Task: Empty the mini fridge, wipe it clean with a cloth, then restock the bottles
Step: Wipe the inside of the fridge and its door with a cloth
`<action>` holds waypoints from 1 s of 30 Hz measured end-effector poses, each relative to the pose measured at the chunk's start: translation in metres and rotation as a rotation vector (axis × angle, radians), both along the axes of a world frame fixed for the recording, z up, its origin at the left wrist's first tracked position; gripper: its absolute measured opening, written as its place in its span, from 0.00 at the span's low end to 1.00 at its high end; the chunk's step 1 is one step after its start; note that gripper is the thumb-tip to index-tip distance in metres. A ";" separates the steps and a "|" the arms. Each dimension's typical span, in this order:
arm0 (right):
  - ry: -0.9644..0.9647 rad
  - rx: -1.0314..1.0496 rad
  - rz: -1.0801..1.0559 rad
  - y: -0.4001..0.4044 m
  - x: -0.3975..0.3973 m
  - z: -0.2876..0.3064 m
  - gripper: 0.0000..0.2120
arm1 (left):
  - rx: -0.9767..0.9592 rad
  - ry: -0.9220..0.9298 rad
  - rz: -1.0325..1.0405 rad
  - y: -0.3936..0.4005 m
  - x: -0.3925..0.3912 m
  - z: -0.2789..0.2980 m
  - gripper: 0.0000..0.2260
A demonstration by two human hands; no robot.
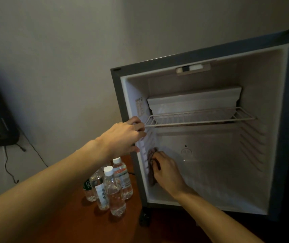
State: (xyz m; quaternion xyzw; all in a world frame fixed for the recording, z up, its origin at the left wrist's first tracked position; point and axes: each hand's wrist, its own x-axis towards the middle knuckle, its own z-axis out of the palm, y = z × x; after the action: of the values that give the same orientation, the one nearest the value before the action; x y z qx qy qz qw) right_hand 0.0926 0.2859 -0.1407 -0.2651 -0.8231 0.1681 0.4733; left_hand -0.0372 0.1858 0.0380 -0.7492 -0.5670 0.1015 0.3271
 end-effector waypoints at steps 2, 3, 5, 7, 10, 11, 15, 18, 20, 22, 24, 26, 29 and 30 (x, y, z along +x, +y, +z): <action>-0.015 0.032 -0.026 0.016 -0.005 0.002 0.07 | -0.004 0.004 -0.008 0.001 -0.001 0.000 0.26; -0.017 0.037 -0.039 0.025 -0.008 0.003 0.07 | -0.003 0.004 -0.013 0.001 -0.002 0.000 0.26; -0.009 0.021 -0.065 0.041 -0.014 0.003 0.08 | -0.006 0.003 -0.018 0.003 -0.004 0.000 0.26; 0.007 0.006 -0.095 0.053 -0.019 0.002 0.08 | -0.009 0.004 -0.021 0.004 -0.005 -0.001 0.27; 0.034 -0.013 -0.122 0.060 -0.023 0.003 0.07 | -0.013 0.008 -0.010 0.003 -0.004 0.000 0.27; 0.037 -0.020 -0.128 0.061 -0.024 0.003 0.07 | -0.013 0.009 -0.007 0.003 -0.004 0.000 0.26; 0.049 -0.081 -0.118 0.042 -0.022 0.002 0.08 | -0.009 0.023 0.001 0.001 -0.001 0.000 0.25; 0.081 -0.082 -0.074 0.012 -0.015 0.000 0.06 | -0.001 0.016 -0.001 -0.001 0.000 0.001 0.25; 0.080 -0.093 -0.036 -0.006 -0.010 -0.001 0.07 | 0.002 0.010 0.004 -0.001 -0.002 0.002 0.24; 0.057 -0.122 -0.024 -0.019 -0.006 -0.003 0.08 | 0.003 -0.003 0.005 -0.002 -0.001 0.001 0.24; 0.050 -0.160 -0.025 -0.027 -0.003 -0.005 0.09 | -0.001 -0.002 0.013 -0.002 0.000 0.000 0.25; 0.058 -0.191 -0.016 -0.030 -0.001 -0.006 0.09 | -0.002 -0.001 0.016 -0.001 0.002 0.001 0.25; 0.064 -0.197 -0.008 -0.030 0.001 -0.005 0.10 | -0.002 -0.007 0.013 -0.001 0.002 0.001 0.26; 0.060 -0.187 -0.007 -0.028 0.001 -0.005 0.10 | -0.001 -0.008 0.011 -0.001 0.002 0.001 0.26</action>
State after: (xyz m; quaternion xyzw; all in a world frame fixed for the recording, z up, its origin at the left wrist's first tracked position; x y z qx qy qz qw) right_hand 0.0933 0.2579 -0.1460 -0.3060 -0.7882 0.2504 0.4716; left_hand -0.0349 0.1844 0.0388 -0.7466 -0.5724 0.1004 0.3239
